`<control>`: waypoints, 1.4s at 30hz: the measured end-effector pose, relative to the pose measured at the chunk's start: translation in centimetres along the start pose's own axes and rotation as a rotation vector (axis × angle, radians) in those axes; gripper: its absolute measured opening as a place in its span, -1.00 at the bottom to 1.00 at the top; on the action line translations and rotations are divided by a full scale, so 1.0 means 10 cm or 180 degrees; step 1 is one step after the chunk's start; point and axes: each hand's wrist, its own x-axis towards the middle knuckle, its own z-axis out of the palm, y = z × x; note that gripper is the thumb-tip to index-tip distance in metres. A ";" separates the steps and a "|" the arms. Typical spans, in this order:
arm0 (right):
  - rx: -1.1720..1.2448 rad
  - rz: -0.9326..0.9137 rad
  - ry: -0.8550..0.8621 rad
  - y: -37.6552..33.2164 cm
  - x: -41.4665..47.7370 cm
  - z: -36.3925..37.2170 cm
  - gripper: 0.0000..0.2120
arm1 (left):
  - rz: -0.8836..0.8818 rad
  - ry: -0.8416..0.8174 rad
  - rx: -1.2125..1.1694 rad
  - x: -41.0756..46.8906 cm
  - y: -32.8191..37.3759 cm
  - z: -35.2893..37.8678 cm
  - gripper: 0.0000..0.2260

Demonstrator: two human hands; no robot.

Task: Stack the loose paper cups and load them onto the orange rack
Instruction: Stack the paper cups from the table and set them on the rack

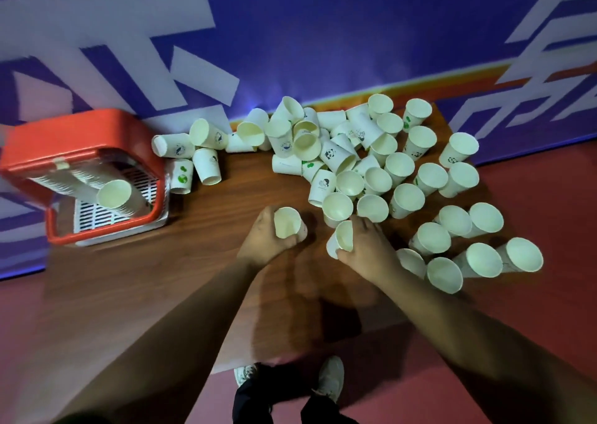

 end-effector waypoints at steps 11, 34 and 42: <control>0.1311 -0.0344 -0.0134 -2.00 0.35 -0.18 -0.41 | -0.0383 0.1406 -0.0507 -0.77 -0.80 -1.82 -0.38; 0.1575 -0.0272 0.0187 -3.69 0.82 0.41 -0.30 | -0.0293 0.1460 0.0466 0.00 -1.97 -3.03 -0.29; 0.1679 -0.0395 0.0207 -4.09 1.10 0.46 -0.29 | -0.0212 0.0857 -0.0215 0.22 -2.12 -2.94 -0.21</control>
